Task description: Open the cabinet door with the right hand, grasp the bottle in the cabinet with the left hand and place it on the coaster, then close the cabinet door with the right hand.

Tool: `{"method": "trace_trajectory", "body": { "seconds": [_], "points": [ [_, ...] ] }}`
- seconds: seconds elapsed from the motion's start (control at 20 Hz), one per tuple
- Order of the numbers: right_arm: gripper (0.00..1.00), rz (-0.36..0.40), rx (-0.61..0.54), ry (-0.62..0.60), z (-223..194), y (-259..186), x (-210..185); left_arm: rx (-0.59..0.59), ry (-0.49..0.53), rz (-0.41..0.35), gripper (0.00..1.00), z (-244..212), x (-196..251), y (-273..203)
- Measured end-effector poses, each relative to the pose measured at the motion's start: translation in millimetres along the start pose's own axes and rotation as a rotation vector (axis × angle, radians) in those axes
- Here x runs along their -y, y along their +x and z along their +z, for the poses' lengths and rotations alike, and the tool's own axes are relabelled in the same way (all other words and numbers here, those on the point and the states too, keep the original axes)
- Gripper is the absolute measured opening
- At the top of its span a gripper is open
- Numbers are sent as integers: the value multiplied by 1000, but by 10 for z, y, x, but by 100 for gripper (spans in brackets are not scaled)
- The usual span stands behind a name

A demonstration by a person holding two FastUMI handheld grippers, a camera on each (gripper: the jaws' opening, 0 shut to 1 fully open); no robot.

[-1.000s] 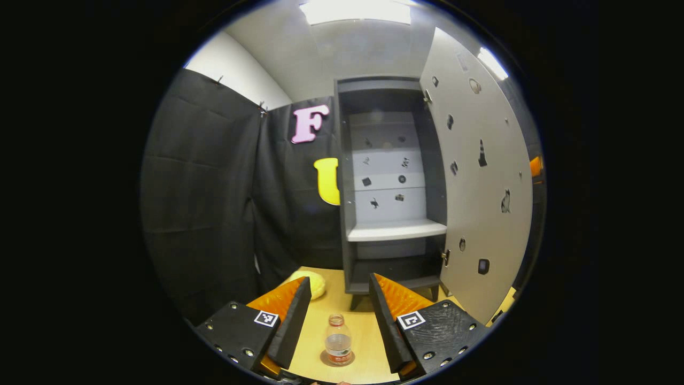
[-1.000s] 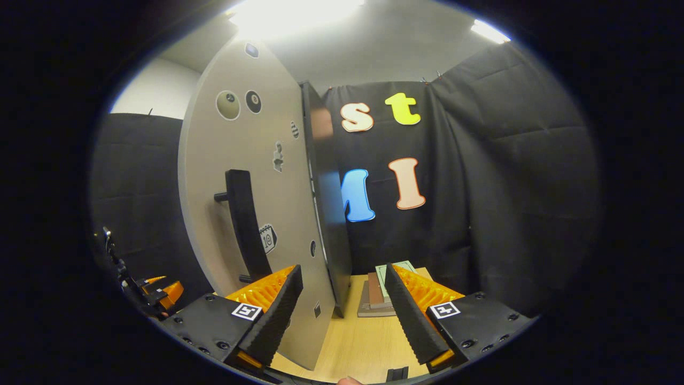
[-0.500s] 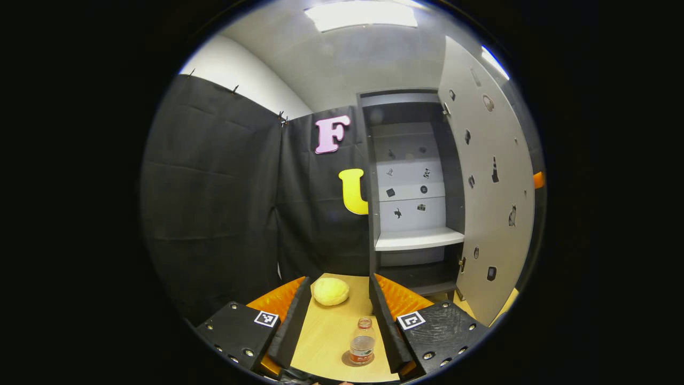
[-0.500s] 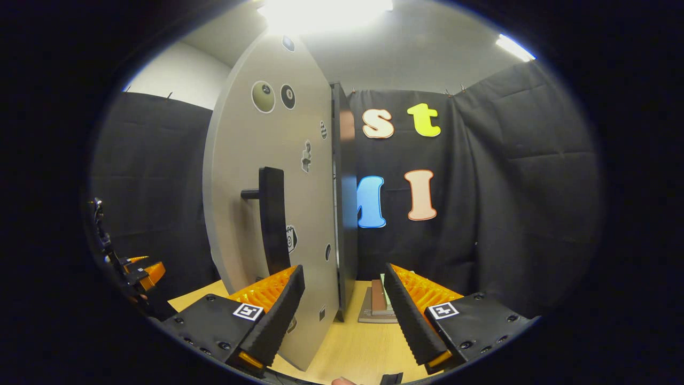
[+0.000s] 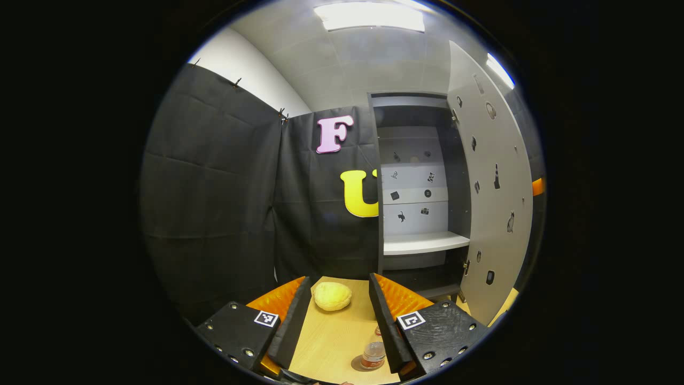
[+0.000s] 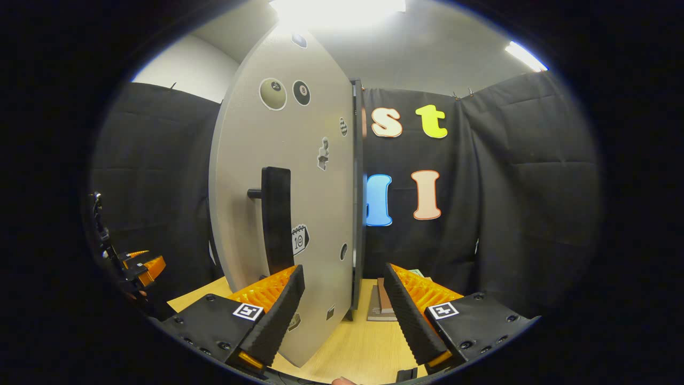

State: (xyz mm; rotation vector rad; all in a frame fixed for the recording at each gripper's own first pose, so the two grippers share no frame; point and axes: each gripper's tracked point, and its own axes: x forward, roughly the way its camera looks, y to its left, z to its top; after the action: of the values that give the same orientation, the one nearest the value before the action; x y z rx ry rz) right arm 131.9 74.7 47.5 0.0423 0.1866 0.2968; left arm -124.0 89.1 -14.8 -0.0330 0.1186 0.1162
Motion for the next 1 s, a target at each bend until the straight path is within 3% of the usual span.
{"method": "trace_trajectory", "body": {
  "seconds": [0.1,0.15,0.2,0.3,0.35,0.55,0.6,0.65,0.8,0.85,0.95,1.0],
  "points": [
    [92,17,-6,-4,-1,52,-173,-7,-1,-3,63,-34,-129,46],
    [96,20,-9,-3,2,62,-265,-9,-2,-6,63,-42,-184,72],
    [92,23,-12,-1,12,68,-343,-10,-3,-8,63,-54,-226,109],
    [92,28,-17,-1,20,124,-470,-10,-7,-11,63,-68,-312,166],
    [96,30,-16,-2,22,142,-529,-11,-9,-11,63,-77,-352,177],
    [96,44,-16,-1,41,267,-754,-13,-20,-12,63,-101,-520,255],
    [96,48,-16,-2,56,304,-807,-14,-19,-12,58,-117,-557,290],
    [96,52,-16,-4,74,356,-861,-13,-17,-9,63,-109,-616,314],
    [96,71,-9,-11,124,506,-1051,-12,-18,-5,63,-129,-733,341],
    [92,80,-6,-11,142,565,-1132,-13,-19,-3,63,-147,-746,354],
    [92,99,-1,-13,156,679,-1303,-12,-15,3,63,-178,-850,395],
    [96,107,2,-19,163,745,-1381,-13,-11,8,63,-166,-975,439]
  ]
}}
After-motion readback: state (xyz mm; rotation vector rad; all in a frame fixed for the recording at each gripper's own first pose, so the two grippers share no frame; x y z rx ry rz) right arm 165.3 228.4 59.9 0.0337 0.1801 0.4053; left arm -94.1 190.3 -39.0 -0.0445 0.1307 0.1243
